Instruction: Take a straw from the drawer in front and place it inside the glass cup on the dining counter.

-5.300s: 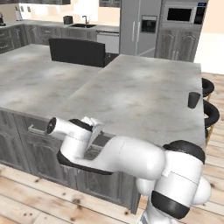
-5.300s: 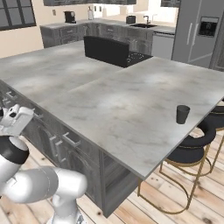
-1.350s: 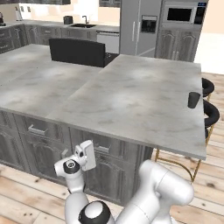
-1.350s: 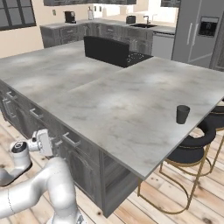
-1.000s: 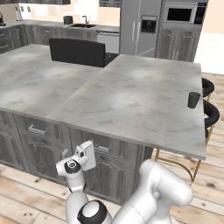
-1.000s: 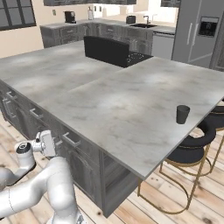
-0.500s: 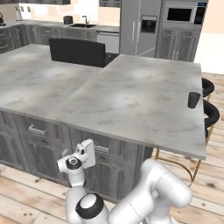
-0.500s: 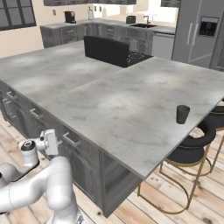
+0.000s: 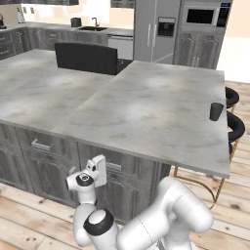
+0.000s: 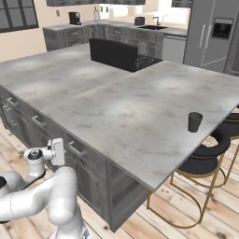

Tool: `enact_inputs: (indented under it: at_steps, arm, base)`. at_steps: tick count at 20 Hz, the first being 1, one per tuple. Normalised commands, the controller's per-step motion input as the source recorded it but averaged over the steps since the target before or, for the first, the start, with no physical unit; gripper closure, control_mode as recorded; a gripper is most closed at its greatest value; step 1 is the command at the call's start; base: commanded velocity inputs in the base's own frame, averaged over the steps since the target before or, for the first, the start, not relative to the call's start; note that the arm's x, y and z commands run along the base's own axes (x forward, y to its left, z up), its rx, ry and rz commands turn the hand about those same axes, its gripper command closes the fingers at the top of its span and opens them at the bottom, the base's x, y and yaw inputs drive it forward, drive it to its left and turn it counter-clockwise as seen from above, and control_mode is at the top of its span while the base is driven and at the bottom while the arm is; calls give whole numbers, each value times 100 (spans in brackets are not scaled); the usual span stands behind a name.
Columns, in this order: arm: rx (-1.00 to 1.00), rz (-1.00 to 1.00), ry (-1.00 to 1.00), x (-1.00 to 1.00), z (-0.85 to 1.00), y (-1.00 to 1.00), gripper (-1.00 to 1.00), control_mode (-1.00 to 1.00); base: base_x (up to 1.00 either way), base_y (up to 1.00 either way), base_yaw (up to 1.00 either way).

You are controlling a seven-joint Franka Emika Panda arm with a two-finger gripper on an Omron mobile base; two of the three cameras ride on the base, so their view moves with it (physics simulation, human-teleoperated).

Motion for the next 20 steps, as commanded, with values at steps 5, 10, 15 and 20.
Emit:
enact_inputs:
  at_steps: [5,10,15,20]
  arm:
    - [0,1,0,19,-47,0,-100,-100]
    - [0,0,0,21,-33,0,-100,-100]
    - [0,1,-3,19,-20,0,-100,-100]
    - [-4,2,-19,7,-10,0,-100,-100]
  base:
    - [0,0,0]
    - [0,0,0]
    - [0,0,0]
    - [0,0,0]
